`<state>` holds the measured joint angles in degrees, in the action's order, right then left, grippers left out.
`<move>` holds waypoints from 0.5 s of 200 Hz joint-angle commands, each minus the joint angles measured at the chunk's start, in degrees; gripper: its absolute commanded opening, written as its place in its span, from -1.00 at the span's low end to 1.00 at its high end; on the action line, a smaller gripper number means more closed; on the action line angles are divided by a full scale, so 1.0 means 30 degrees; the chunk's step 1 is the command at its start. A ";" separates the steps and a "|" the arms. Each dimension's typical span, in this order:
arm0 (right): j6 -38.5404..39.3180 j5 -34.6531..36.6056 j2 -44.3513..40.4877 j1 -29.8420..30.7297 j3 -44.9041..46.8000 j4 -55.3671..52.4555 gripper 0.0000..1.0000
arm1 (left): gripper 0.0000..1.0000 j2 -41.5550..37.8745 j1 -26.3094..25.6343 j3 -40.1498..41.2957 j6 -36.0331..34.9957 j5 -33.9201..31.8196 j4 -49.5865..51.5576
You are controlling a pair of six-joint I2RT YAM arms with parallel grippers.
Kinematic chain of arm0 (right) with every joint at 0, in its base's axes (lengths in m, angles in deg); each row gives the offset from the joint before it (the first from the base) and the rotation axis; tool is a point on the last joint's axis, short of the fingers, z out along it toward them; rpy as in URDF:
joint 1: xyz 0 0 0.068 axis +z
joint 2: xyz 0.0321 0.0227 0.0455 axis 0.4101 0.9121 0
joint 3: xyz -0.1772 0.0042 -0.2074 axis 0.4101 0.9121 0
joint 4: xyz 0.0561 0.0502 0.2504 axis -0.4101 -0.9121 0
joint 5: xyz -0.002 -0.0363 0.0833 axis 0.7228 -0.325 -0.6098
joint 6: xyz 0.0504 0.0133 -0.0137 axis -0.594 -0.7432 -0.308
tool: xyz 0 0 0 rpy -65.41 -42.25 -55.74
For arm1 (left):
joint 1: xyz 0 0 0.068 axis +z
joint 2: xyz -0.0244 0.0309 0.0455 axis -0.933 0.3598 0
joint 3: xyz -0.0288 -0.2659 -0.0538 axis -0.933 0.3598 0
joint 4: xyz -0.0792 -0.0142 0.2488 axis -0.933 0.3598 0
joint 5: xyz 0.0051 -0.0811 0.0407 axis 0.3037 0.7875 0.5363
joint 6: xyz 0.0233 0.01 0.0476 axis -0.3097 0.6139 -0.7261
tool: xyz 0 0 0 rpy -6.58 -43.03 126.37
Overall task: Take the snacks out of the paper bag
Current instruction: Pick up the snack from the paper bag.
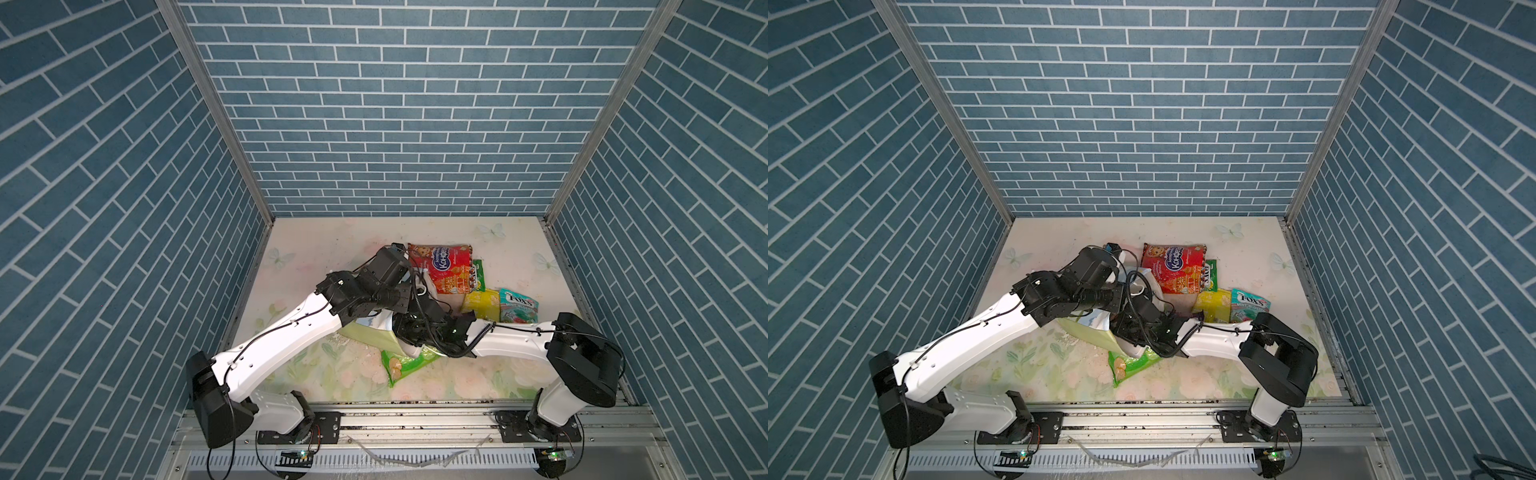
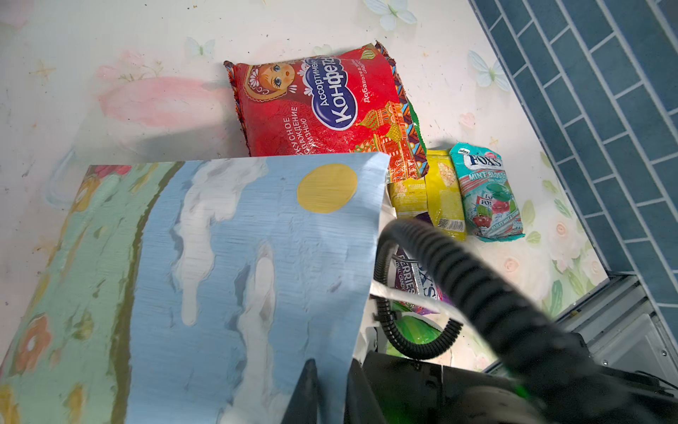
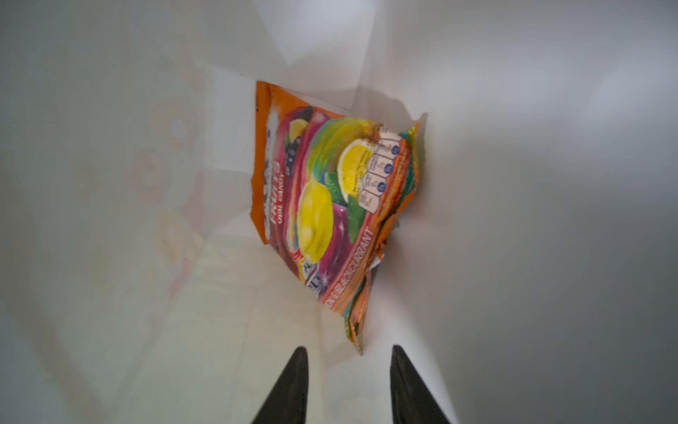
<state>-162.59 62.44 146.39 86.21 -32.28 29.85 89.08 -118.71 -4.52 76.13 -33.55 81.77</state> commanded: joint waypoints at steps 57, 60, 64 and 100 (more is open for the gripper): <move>-0.0055 -0.1344 0.2612 -0.0360 -0.2078 -0.0731 -0.24 | -0.67 -0.0124 0.0079 0.0006 -0.0050 0.1417 -0.1422; -0.0018 -0.1386 0.2701 -0.0377 -0.2152 -0.0728 -0.24 | -0.67 -0.0122 0.0077 0.0037 -0.0045 0.1461 -0.1460; 0.0020 -0.1472 0.2847 -0.0391 -0.2249 -0.0757 -0.24 | -0.67 -0.0113 0.0077 0.0066 -0.0012 0.1527 -0.1553; 0.0767 -0.1747 0.3932 -0.0625 -0.3767 -0.1680 -0.24 | -0.67 -0.0218 0.0048 0.0245 0.0045 0.1727 -0.1790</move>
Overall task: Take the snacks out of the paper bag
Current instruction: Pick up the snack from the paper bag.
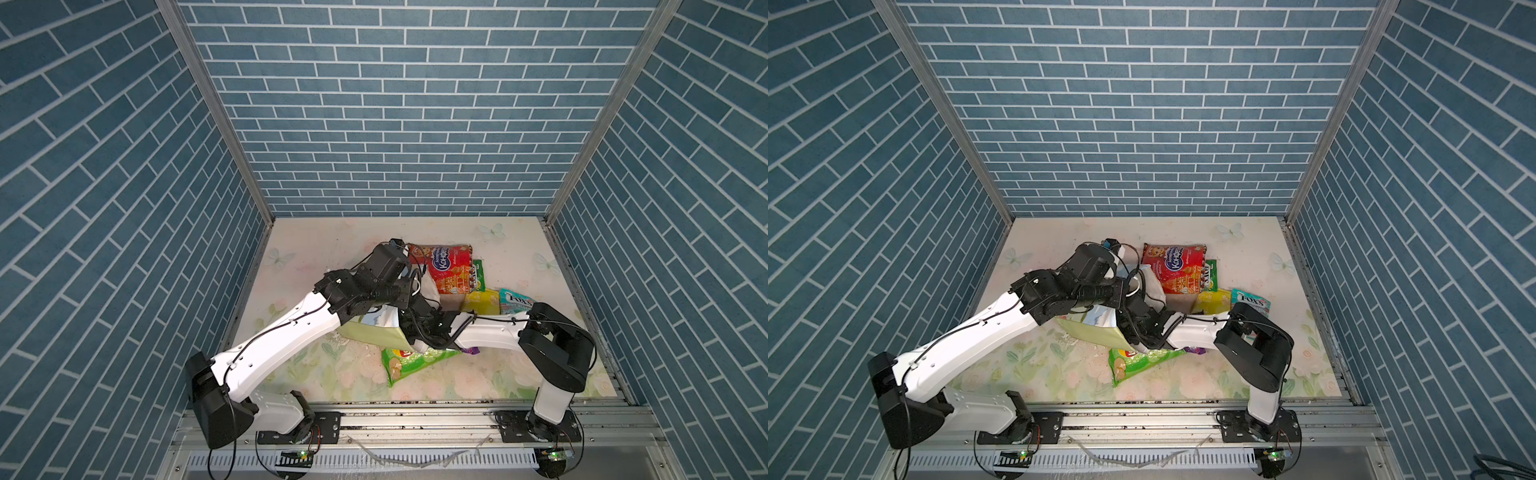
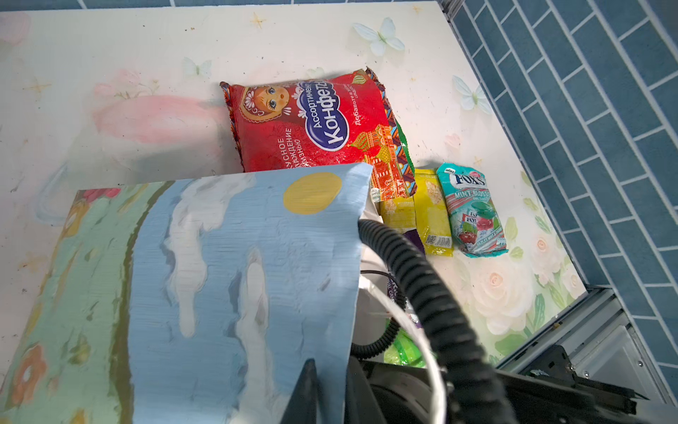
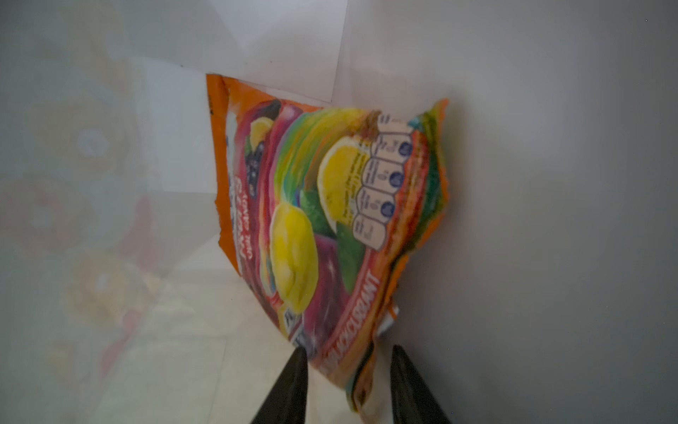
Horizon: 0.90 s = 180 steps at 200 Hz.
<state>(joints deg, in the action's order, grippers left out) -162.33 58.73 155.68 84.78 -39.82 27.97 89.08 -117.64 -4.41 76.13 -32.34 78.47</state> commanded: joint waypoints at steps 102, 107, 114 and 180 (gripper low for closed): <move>0.1207 -0.0988 0.1487 -0.0834 -0.1768 -0.0589 -1.00 | -0.66 -0.0608 -0.0079 0.1360 -0.0084 0.1004 -0.0835; 0.1221 -0.0955 0.1365 -0.0838 -0.1633 -0.0471 -1.00 | -0.66 -0.0656 -0.0020 0.1484 -0.0082 0.1033 -0.0882; 0.1249 -0.0880 0.1176 -0.0885 -0.1451 -0.0397 -1.00 | -0.66 -0.0665 0.0038 0.1568 -0.0080 0.1019 -0.0887; 0.1766 0.0082 -0.1492 -0.1282 0.0163 -0.0193 -1.00 | -0.66 -0.0666 0.0478 0.1787 -0.0403 0.0668 -0.0657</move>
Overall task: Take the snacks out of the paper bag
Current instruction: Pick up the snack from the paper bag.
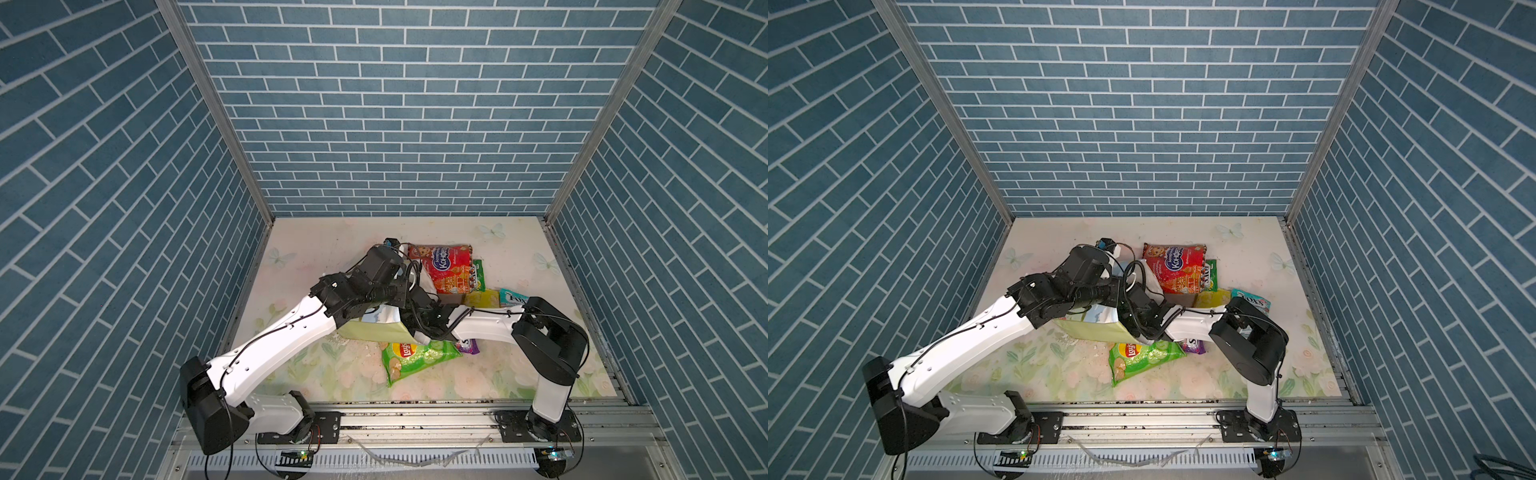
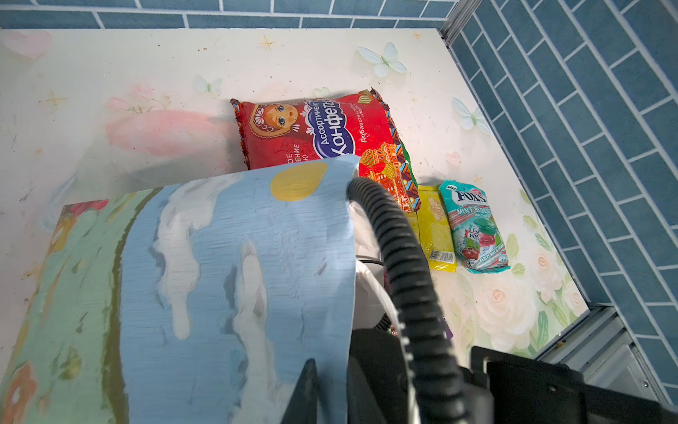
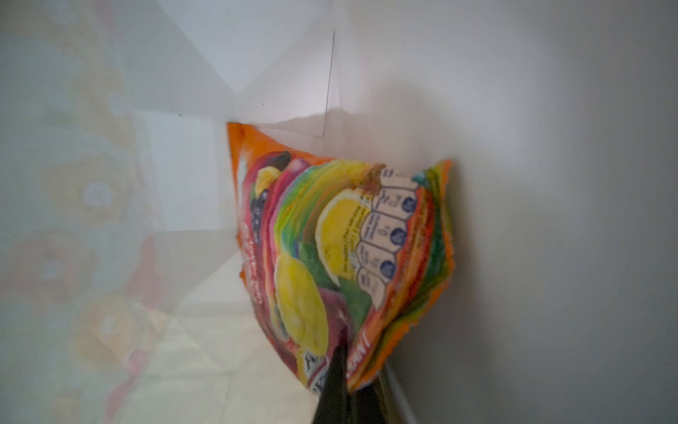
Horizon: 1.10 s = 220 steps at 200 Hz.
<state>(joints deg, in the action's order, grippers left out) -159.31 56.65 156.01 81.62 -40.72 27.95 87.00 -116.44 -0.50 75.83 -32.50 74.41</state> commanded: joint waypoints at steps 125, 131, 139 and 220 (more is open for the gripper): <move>0.2832 0.2717 -0.6888 -0.2143 0.1964 -0.2983 -1.00 | -0.66 0.0115 0.0508 0.0956 -0.0823 0.0206 0.1355; 0.2859 0.2705 -0.7016 -0.2257 0.2078 -0.3035 -1.00 | -0.66 0.0147 0.0491 0.0956 -0.0841 0.0209 0.1365; 0.2891 0.2670 -0.7139 -0.2363 0.2231 -0.3133 -1.00 | -0.66 0.0195 0.0495 0.0996 -0.0888 0.0234 0.1382; 0.3455 0.2443 -0.7836 -0.2561 0.2934 -0.4069 -1.00 | -0.67 0.0248 0.0491 0.1391 -0.2060 0.0820 0.1925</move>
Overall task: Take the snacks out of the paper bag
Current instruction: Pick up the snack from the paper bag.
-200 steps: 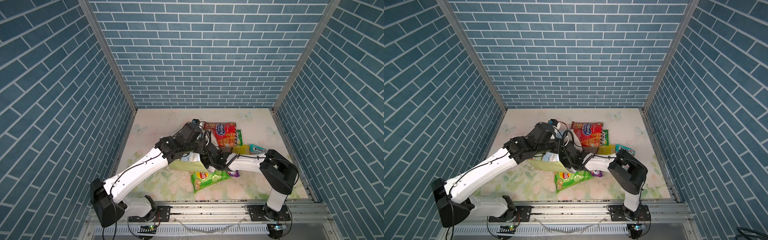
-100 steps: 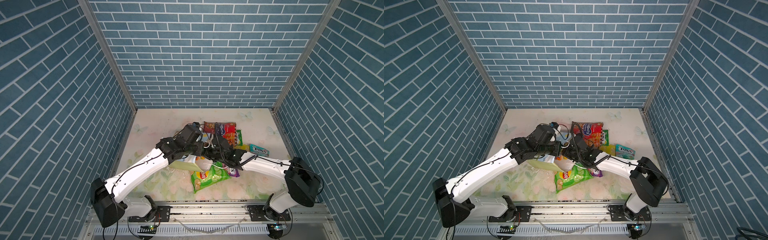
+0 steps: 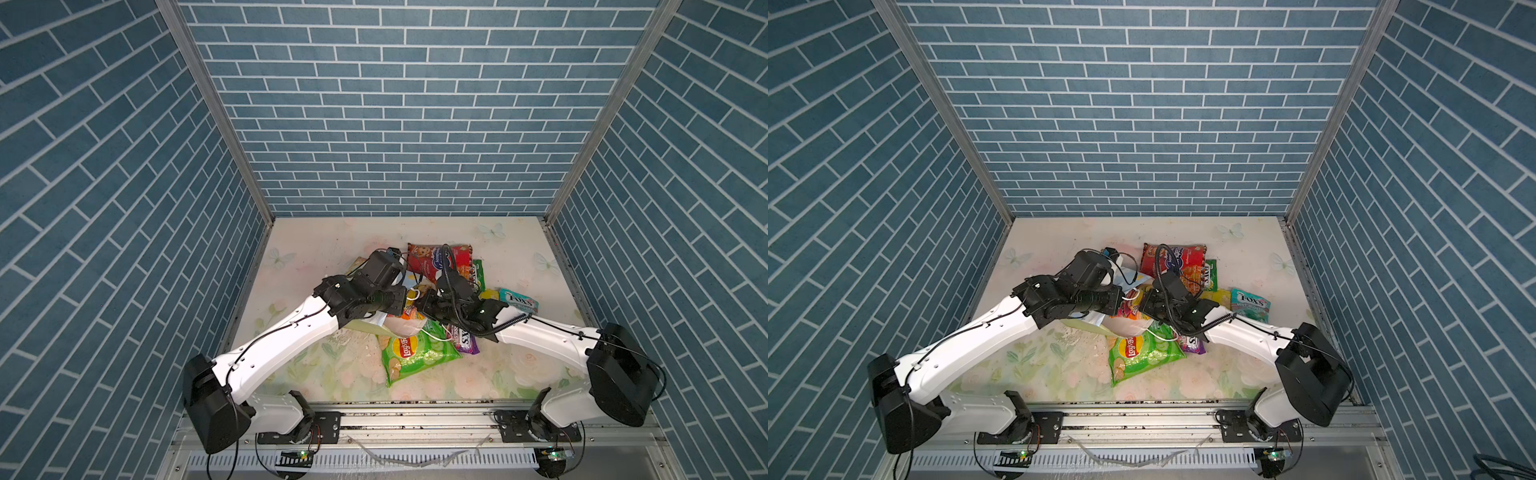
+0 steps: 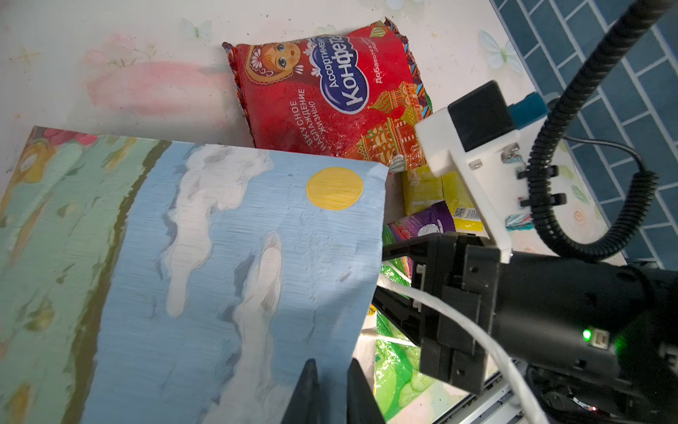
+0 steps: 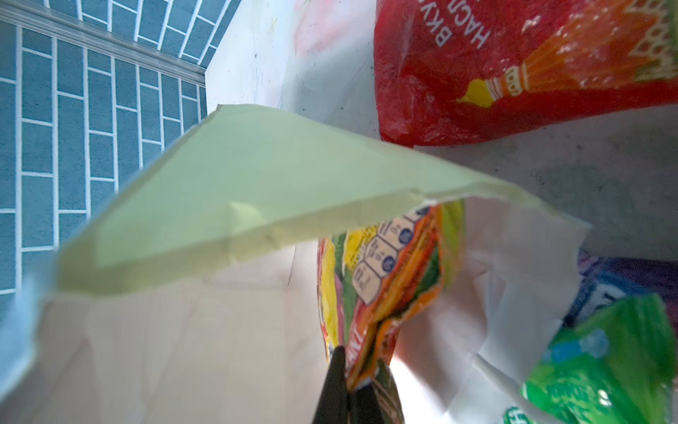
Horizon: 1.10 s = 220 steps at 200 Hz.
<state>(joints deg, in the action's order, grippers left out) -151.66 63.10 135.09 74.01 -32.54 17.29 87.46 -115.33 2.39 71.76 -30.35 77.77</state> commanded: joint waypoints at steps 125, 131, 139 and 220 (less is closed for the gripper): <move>0.1742 -0.2874 -0.1794 -0.0042 -0.0653 -0.1122 -1.00 | -0.66 -0.0157 0.1107 0.0401 -0.0433 -0.0315 0.0726; 0.1797 -0.2943 -0.1820 -0.0032 -0.0684 -0.1139 -1.00 | -0.66 -0.0251 0.1186 0.0497 -0.0539 -0.0185 0.0702; 0.1857 -0.3063 -0.1863 -0.0040 -0.0732 -0.1180 -1.00 | -0.66 -0.0367 0.1282 0.0593 -0.0684 -0.0035 0.0646; 0.4073 -0.4211 -0.3869 -0.0170 -0.2293 -0.2491 -1.00 | -0.66 -0.0844 0.2426 -0.0033 -0.2071 0.1040 0.1057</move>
<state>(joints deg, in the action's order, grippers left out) -143.88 52.87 126.85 73.92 -36.13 10.29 85.32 -108.90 3.59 68.18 -28.37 79.48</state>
